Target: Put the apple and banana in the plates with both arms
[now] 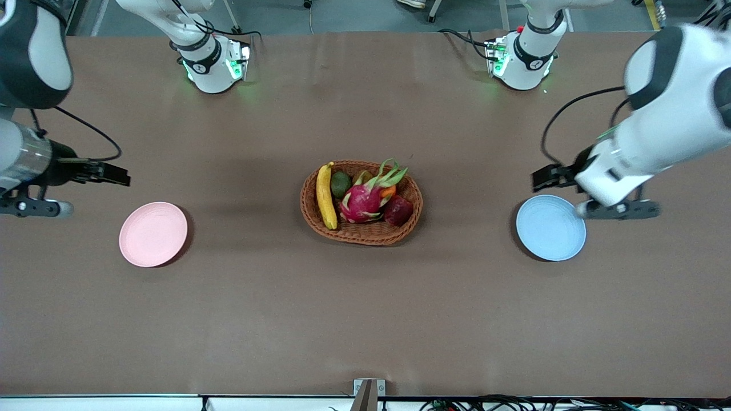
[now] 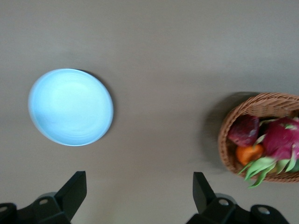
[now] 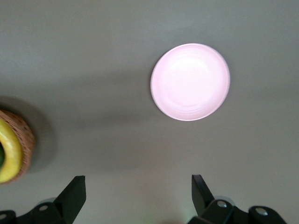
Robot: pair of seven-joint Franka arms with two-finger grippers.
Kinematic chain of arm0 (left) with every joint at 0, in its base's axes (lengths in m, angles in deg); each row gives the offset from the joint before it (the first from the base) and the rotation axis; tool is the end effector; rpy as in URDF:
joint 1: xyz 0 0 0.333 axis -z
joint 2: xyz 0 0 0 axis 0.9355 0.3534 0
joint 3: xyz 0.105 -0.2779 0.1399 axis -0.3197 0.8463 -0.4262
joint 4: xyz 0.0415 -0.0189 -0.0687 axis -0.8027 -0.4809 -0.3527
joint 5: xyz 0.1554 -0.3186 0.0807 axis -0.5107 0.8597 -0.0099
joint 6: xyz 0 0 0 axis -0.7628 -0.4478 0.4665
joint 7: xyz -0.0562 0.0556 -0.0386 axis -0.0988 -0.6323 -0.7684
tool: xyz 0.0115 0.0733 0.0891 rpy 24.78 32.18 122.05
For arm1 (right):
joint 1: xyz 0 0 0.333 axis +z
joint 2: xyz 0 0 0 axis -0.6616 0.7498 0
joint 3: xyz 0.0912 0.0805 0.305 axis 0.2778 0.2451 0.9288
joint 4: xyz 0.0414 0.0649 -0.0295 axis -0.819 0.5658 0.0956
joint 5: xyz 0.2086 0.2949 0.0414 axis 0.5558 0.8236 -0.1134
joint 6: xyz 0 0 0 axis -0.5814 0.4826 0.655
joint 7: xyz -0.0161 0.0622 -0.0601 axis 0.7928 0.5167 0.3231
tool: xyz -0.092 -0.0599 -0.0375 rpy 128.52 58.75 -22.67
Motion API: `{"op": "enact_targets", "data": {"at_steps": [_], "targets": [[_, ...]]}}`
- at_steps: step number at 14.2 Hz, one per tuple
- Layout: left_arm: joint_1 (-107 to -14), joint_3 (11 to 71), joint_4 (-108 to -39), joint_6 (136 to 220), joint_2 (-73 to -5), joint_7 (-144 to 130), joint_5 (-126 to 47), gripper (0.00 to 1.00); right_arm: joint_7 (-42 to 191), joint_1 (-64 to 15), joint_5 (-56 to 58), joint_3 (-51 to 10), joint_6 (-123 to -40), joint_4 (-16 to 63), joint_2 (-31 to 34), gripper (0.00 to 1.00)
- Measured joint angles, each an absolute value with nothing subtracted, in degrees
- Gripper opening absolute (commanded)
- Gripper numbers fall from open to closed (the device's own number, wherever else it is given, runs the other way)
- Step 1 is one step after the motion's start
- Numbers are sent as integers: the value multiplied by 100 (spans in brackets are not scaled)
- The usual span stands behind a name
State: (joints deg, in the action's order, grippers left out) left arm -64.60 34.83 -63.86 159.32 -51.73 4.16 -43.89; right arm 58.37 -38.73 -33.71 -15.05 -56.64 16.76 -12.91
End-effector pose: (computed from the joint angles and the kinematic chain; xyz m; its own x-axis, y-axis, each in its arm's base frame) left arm 0.5709 -0.1665 0.5127 0.9928 0.0247 -0.1168 0.0358 -0.9950 0.0935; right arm 0.5599 0.0296 0.5278 0.9721 -0.1442 -0.1850 -0.1466 -0.9892 0.0006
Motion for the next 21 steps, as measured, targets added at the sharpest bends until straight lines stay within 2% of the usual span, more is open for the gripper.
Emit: {"op": "enact_targets", "data": {"at_steps": [10, 15, 21], "targets": [[-4914, 3514, -6377, 17732, -3850, 3204, -4389, 100, 2026, -1281, -2446, -1414, -8512, 3799, -1198, 100], [-4427, 3513, -6376, 18461, -3242, 4020, -4389, 100, 1043, -534, -2429, -1413, -9527, 3943, -482, 99], [-4282, 3505, -6373, 18705, -2808, 4689, -4536, 100, 967, -387, -2425, -1419, -9722, 3938, 77, 96]]}}
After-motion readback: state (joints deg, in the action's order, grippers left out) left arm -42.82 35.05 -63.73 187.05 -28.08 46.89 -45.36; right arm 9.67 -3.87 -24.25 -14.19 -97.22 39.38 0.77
